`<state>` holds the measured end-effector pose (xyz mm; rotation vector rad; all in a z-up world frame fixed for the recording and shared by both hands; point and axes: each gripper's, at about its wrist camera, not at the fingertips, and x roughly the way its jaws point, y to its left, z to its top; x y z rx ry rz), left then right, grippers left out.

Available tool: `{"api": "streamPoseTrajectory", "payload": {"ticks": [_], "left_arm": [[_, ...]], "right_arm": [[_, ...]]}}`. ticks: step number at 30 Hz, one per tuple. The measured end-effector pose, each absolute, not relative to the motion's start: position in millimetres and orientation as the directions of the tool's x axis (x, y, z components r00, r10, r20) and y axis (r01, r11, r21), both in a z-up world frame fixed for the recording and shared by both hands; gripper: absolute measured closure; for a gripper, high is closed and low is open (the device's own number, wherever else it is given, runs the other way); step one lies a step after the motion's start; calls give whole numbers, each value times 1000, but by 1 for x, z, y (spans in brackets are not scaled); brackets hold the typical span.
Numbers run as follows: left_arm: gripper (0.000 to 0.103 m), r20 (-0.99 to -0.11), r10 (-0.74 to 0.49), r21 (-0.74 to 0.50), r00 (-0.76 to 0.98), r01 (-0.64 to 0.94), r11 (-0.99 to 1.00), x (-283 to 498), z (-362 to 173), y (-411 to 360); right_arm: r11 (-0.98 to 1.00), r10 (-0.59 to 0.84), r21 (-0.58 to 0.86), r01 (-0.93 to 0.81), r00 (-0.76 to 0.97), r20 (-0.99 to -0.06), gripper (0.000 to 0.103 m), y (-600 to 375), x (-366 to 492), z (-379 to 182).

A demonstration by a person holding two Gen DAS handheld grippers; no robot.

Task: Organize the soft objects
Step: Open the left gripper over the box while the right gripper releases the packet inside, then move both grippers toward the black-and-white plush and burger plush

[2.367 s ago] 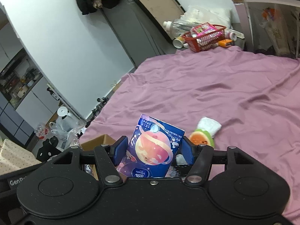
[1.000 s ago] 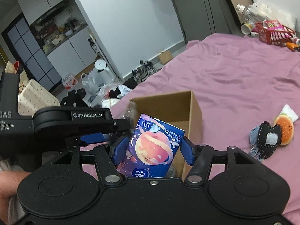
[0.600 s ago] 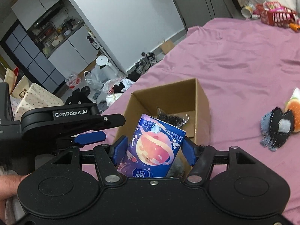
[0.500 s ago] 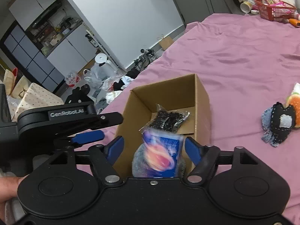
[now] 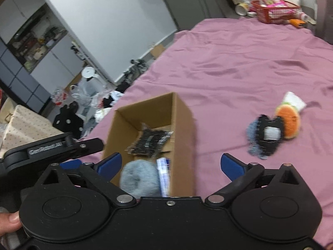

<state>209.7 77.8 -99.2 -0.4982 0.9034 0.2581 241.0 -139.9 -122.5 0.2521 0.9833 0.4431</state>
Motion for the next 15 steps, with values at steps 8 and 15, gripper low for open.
{"api": "streamPoseTrajectory", "payload": {"ticks": [8,15], "left_arm": [[20,-817,16,-247,577,-375,894,214,-91,45],[12,-809,7,-244,588,-346,906,219,-81,17]], "right_arm": [[913,407,352,-205,510,-758,0,-167,240,-117],[915,396,366,-166,538,-745,0,-196,252,-102]]}}
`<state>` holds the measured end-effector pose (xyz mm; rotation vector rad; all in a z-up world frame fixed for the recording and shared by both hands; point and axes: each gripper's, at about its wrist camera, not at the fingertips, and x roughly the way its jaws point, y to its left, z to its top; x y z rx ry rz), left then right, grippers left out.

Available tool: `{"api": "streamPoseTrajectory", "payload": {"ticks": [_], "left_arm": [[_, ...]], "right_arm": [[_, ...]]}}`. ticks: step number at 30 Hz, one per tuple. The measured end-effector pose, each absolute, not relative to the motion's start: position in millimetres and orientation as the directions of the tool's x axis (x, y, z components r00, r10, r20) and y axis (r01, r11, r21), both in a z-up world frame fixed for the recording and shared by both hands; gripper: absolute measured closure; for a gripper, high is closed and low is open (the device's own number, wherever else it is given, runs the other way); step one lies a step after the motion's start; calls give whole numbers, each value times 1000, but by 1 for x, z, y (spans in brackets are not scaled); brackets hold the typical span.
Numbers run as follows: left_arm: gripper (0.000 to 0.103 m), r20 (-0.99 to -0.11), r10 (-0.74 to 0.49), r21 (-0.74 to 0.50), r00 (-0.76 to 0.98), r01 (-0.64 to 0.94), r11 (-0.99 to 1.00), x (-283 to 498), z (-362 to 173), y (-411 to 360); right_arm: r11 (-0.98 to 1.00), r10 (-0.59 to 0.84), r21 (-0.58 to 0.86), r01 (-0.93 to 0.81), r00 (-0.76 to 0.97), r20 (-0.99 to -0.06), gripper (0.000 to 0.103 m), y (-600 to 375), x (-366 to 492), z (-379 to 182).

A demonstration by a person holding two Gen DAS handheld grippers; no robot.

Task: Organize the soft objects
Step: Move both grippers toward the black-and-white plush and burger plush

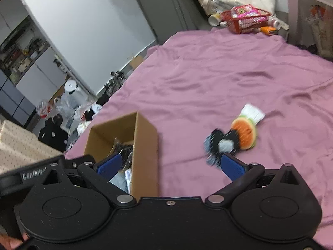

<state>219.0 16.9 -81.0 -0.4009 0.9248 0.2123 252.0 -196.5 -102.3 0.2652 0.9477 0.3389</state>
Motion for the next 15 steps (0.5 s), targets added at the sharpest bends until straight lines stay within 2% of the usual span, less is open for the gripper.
{"api": "streamPoseTrajectory", "payload": {"ticks": [5,9,15], "left_arm": [[1,-786,-14,-263,619,-314,912,222,-69,-1],[1,-777,-39,-274,628,-281,920,227,-65,-18],[1,-764,-46,-257,643,-239,937,233,-67,-42]], "right_arm": [[927,369,337,-166,573,-732,0,-220,261,-85],[934,348,323,-153,595,-724,0,-240,264,-82],[915,372,389,-110,605,-704,0,-270,267,-101]]}}
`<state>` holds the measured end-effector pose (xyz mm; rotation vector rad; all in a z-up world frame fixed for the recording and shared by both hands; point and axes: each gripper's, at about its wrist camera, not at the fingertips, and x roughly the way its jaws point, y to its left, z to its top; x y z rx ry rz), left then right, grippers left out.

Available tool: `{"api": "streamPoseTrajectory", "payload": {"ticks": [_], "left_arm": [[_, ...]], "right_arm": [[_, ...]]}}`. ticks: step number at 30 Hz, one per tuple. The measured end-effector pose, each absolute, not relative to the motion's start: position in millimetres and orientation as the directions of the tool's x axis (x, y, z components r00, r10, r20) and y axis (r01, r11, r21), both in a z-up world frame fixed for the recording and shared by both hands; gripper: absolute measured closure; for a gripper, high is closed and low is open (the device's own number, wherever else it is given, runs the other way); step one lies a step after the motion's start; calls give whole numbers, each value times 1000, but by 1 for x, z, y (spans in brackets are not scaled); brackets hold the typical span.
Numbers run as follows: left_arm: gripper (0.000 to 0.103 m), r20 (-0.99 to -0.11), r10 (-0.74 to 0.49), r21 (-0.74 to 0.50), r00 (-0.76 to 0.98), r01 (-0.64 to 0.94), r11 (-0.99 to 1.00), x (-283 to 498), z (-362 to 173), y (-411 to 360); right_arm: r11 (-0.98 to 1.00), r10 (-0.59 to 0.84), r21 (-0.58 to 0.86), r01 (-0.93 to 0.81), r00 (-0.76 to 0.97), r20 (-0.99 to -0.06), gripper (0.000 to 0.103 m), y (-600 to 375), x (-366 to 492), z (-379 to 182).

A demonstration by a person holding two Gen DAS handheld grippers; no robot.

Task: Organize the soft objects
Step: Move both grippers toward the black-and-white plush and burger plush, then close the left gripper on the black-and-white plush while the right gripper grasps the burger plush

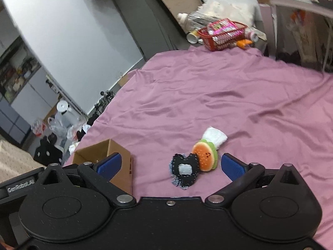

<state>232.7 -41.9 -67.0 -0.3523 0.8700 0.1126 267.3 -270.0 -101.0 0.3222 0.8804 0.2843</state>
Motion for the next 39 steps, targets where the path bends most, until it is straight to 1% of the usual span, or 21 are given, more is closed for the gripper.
{"api": "streamPoseTrajectory", "payload": {"ticks": [4,12,16,19,23,26,34,37,39], "left_arm": [[0,-764,-52,-249,644,-218,944,236,-72,-54],[1,-796,-101,-278,597,-212,937,250,-95,-79],[1,-815,-80,-232,573,-197,953,258,-106,-97],[1,-828,-85,-230,553,-198,953,265,-116,-106],[1,-840,-64,-197,539,-192,961,274,-129,-118],[1,-835,-80,-214,544,-187,959,279,-138,-122],[3,-827,-59,-194,560,-185,964,291,-160,-136],[4,-823,-85,-214,561,-169,962,294,-168,-139],[7,-817,-84,-213,570,-164,963,297,-172,-141]], "right_arm": [[899,380,434,-58,596,-708,0,-290,274,-117],[873,393,488,8,582,-712,0,-310,281,-136],[863,396,503,33,575,-716,0,-316,283,-144],[850,399,523,63,572,-717,0,-321,286,-150],[838,392,538,91,586,-709,0,-327,291,-156],[834,392,543,101,585,-710,1,-328,297,-161],[816,386,561,139,591,-708,1,-326,311,-173],[814,380,560,155,588,-714,1,-329,316,-178],[812,383,561,158,583,-717,7,-330,320,-181]]}}
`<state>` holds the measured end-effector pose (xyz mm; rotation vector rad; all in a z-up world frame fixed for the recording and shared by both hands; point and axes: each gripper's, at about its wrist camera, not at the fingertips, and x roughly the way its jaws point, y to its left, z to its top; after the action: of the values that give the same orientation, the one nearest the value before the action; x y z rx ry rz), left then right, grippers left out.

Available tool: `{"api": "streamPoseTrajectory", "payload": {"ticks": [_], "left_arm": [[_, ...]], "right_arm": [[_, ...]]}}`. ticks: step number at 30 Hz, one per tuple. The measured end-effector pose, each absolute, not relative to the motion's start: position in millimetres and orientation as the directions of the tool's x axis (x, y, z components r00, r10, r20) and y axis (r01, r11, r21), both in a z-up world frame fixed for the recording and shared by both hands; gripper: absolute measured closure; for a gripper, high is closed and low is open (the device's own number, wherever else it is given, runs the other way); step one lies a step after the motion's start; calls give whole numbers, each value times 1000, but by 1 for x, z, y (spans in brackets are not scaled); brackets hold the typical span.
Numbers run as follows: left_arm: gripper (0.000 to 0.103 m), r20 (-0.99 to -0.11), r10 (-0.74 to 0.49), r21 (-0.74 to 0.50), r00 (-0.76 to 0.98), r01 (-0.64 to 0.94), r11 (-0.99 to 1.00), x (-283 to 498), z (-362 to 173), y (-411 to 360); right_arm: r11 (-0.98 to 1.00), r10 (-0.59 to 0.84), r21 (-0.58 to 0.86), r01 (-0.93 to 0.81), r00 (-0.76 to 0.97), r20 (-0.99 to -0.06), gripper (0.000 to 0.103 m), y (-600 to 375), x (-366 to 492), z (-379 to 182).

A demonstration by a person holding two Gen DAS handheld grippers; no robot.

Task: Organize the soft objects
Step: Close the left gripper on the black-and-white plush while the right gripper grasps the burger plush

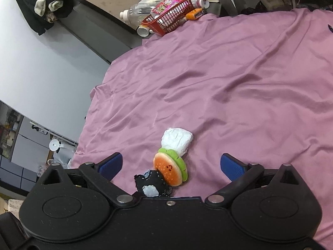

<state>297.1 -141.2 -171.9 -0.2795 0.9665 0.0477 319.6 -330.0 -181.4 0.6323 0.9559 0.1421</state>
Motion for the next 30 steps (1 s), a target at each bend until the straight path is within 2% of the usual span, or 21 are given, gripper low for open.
{"api": "streamPoseTrajectory", "payload": {"ticks": [2,4,9,11,15,18,20,24,30], "left_arm": [[14,-813,-88,-217,576,-159,963,300,-175,-143],[16,-811,-104,-229,576,-148,962,303,-179,-145],[19,-807,-121,-230,578,-119,966,310,-187,-154],[25,-807,-131,-235,576,-109,966,314,-191,-158],[34,-817,-142,-238,559,-101,966,320,-200,-161],[44,-821,-148,-239,551,-97,966,322,-204,-161],[55,-820,-143,-239,554,-105,965,322,-205,-158],[60,-814,-163,-274,557,-121,954,322,-204,-149],[60,-793,-169,-304,585,-139,942,318,-195,-137]], "right_arm": [[802,412,576,158,551,-725,21,-330,326,-187],[787,440,595,162,528,-726,25,-329,329,-192],[797,443,586,143,521,-729,29,-323,333,-197],[795,447,588,150,511,-734,34,-322,336,-201],[795,445,583,167,492,-748,37,-323,340,-210],[794,451,584,166,483,-750,39,-320,343,-214],[798,451,580,164,476,-755,40,-318,345,-217],[801,453,576,164,463,-762,40,-315,346,-223],[811,453,565,153,446,-772,49,-308,348,-228]]}}
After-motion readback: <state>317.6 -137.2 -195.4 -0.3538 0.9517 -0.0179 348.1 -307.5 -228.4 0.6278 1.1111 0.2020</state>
